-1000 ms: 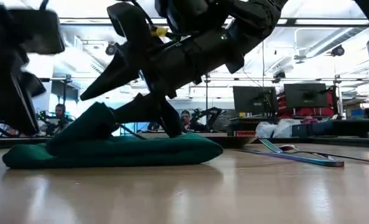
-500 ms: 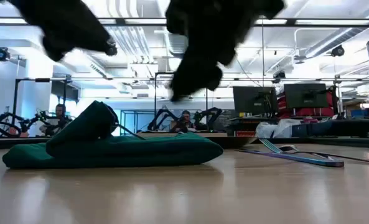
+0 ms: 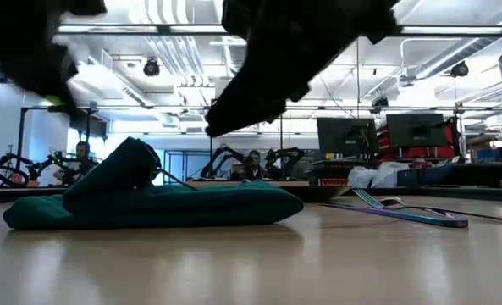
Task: Set table place
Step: Fold the green napkin
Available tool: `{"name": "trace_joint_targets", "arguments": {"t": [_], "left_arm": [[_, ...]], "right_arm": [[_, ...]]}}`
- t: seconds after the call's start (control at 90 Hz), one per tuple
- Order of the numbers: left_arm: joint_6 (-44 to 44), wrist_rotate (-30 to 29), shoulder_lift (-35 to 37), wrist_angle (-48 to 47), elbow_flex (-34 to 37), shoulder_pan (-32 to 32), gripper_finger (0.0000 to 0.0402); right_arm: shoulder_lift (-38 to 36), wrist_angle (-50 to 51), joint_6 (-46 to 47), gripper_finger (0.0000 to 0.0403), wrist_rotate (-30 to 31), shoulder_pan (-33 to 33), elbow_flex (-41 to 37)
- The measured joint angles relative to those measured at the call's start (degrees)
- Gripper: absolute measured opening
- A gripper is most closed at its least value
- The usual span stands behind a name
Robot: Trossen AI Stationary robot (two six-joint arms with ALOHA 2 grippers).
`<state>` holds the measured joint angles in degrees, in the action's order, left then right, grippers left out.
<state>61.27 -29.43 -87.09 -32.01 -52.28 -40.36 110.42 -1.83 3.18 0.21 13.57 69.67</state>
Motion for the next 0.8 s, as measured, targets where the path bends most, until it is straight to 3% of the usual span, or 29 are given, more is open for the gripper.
{"name": "trace_joint_targets", "arguments": {"t": [0.244, 0.367, 0.8], "left_arm": [[1.49, -1.33, -4.22, 19.37, 12.34, 0.35, 0.0075], [3.39, -2.33, -5.87, 23.55, 15.25, 0.24, 0.0075], [5.75, -2.38, -5.66, 23.88, 16.69, -0.78, 0.0075]], "right_arm": [[3.01, -0.28, 1.36, 0.0147, -0.2, -1.23, -0.14], [3.52, 0.19, 0.58, 0.0137, -0.16, -1.23, -0.33], [3.84, 14.05, -1.77, 0.0102, -0.02, -1.49, -0.29]]}}
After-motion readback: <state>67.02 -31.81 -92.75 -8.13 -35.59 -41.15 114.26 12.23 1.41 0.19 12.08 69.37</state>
